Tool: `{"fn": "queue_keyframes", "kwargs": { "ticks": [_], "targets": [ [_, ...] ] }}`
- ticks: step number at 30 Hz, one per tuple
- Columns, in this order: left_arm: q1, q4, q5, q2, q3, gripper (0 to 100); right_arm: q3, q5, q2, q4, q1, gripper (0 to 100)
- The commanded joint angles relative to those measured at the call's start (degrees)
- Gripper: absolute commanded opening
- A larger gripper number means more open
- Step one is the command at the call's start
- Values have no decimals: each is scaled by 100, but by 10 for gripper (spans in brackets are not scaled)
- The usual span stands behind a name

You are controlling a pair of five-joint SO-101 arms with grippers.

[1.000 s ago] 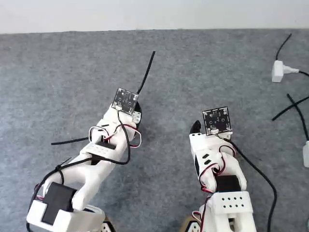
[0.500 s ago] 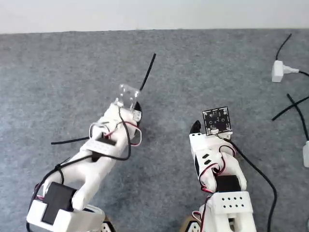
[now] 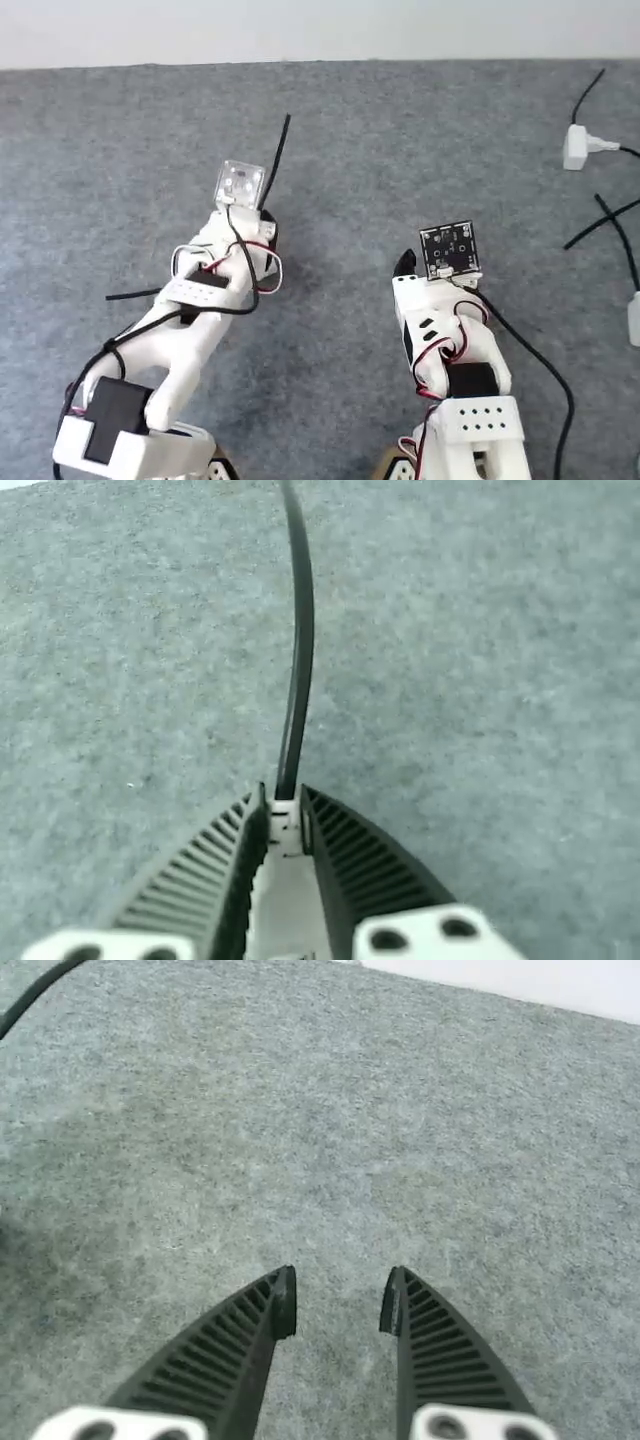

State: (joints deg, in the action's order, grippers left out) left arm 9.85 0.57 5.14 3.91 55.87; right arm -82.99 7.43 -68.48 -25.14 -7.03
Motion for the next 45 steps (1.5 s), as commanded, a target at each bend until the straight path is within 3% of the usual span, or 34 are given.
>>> {"fn": "queue_keyframes", "kwargs": {
  "ticks": [1,14,23,45],
  "targets": [
    [158,-185,-132,220,-13,10,62,79,-48,119,-13,162],
    [114,-457,-105,229,-4,10,-9,79,-75,163,-198,162],
    [158,-1319,-123,273,488,10,-826,79,-75,1349,-391,162],
    [167,-1319,-123,273,488,10,-1257,79,-92,813,-303,164]
  ]
}}
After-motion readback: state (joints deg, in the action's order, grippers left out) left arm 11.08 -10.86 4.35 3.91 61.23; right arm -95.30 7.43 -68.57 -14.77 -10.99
